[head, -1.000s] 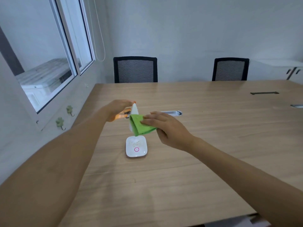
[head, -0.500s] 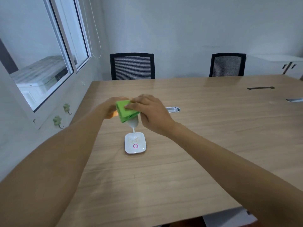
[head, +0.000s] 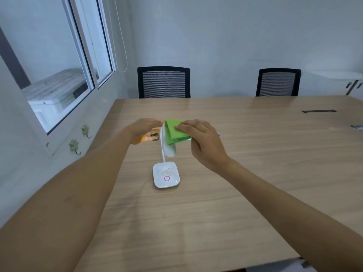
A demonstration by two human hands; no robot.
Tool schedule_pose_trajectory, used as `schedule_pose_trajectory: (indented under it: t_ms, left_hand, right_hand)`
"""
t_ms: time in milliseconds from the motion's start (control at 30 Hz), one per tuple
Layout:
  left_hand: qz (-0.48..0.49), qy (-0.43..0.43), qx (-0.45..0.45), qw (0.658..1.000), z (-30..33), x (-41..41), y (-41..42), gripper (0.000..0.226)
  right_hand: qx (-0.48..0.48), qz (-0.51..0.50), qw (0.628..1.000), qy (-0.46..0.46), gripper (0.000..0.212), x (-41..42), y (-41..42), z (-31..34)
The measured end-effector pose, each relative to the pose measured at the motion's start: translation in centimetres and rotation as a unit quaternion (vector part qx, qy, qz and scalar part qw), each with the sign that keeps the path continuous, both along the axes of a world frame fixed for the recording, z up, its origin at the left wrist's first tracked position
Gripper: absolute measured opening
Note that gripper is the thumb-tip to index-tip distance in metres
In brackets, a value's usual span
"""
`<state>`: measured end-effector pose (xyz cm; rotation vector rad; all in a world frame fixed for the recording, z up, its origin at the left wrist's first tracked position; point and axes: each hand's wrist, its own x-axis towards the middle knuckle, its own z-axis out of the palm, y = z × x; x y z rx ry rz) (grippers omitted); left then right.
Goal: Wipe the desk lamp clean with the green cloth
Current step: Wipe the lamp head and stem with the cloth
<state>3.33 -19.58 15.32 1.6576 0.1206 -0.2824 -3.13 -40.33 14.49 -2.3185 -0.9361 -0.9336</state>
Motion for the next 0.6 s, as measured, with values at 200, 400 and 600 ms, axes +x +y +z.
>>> schedule_pose_trajectory:
  t_ms: [200, 400, 600]
  left_hand:
    - [-0.013, 0.0, 0.013, 1.0, 0.1, 0.2, 0.1, 0.009]
    - [-0.008, 0.007, 0.008, 1.0, 0.6, -0.3, -0.2, 0.007]
    - [-0.001, 0.003, 0.014, 1.0, 0.3, -0.2, -0.2, 0.024]
  right_hand:
    - [-0.026, 0.036, 0.999, 0.02, 0.054, 0.0, 0.2, -1.5]
    - [0.064, -0.05, 0.993, 0.082, 0.063, 0.5, -0.7, -2.1]
    - [0.028, 0.07, 0.996, 0.043, 0.055, -1.7, 0.7, -2.5]
